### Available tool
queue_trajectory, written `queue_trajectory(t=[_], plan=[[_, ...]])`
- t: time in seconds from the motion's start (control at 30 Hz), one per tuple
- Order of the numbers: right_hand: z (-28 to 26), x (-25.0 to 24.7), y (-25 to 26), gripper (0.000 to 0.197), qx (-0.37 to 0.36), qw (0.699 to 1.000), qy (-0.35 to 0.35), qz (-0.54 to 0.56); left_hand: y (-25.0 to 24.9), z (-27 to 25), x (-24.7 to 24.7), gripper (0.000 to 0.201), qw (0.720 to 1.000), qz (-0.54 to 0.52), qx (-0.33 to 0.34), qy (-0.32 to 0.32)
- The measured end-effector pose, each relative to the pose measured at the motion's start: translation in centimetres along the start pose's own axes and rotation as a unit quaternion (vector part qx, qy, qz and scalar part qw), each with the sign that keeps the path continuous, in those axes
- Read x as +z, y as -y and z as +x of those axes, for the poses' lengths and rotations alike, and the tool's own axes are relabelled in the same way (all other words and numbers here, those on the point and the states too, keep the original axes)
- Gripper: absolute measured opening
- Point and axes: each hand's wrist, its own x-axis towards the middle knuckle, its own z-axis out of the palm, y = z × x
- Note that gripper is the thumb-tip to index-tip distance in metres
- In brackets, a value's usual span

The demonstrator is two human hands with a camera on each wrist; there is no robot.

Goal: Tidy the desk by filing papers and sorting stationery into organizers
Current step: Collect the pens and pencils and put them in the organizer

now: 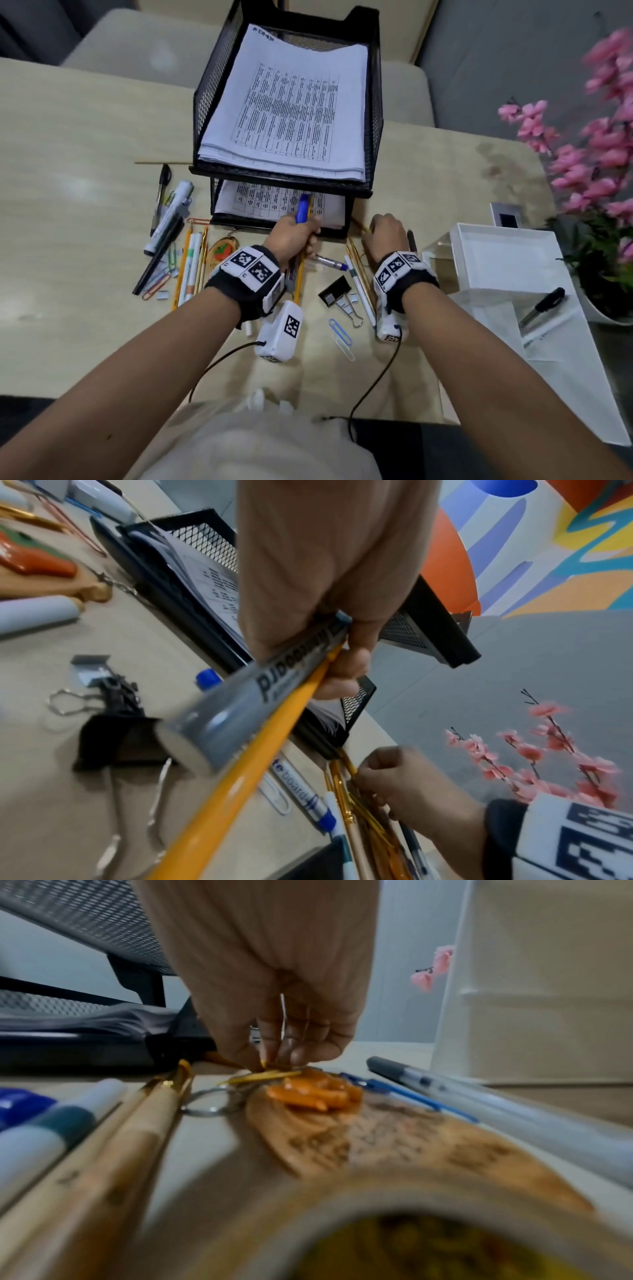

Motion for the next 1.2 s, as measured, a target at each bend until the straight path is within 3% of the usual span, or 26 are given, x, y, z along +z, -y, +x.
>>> queue_trajectory(t=[0.1, 0.2, 0.3, 0.4, 0.53, 0.6, 0.7, 0.8, 0.9, 1.03, 1.13, 1.2], plan=[[-0.7, -0.4, -0.6, 0.028, 0.023, 1.0, 0.004, 0.004, 0.0, -0.4, 0.2, 0.028, 1.0, -0.009, 0.005, -0.006], [-2.1, -1.5, -1.1, 0.021, 0.052, 0.991, -0.064, 0.102, -0.1, -0.5, 1.3, 0.032, 0.997, 0.068, 0.023, -0.029], [-3.8, -3.5, -1.3, 0.006, 0.075, 0.943, -0.177, 0.273, -0.8, -1.1, 3.3, 0.03, 0.993, 0.116, 0.036, 0.007], [-6.3, -6.7, -2.0, 0.012, 0.079, 0.875, -0.251, 0.406, -1.7, -1.9, 5.7, 0.028, 0.98, 0.178, 0.061, 0.059], [-10.6, -10.9, -5.5, 0.018, 0.061, 0.823, -0.347, 0.445, -3.2, -3.4, 9.3, 0.016, 0.964, 0.221, 0.115, 0.094], [-12.8, -12.5, -8.0, 0.034, 0.06, 0.803, -0.378, 0.457, -4.1, -4.1, 11.2, 0.022, 0.955, 0.228, 0.152, 0.11], [-15.8, -13.8, -12.0, 0.069, 0.08, 0.82, -0.399, 0.402, -5.7, -5.3, 15.0, 0.033, 0.941, 0.226, 0.207, 0.141], [-18.0, -13.8, -15.1, 0.084, 0.107, 0.846, -0.393, 0.344, -6.8, -6.4, 19.6, 0.032, 0.926, 0.217, 0.25, 0.184], [-19.0, -13.0, -16.8, 0.085, 0.139, 0.868, -0.359, 0.314, -6.2, -6.8, 23.9, 0.022, 0.903, 0.273, 0.273, 0.191], [-19.5, -11.7, -18.0, 0.08, 0.137, 0.897, -0.306, 0.288, -3.0, -6.4, 28.0, 0.034, 0.878, 0.347, 0.278, 0.176], [-19.0, -11.6, -18.5, 0.081, 0.146, 0.896, -0.3, 0.294, -0.5, -6.1, 29.2, 0.041, 0.864, 0.401, 0.259, 0.161], [-18.8, -11.8, -18.9, 0.08, 0.15, 0.89, -0.305, 0.305, 0.6, -5.9, 29.4, 0.034, 0.858, 0.414, 0.264, 0.15]])
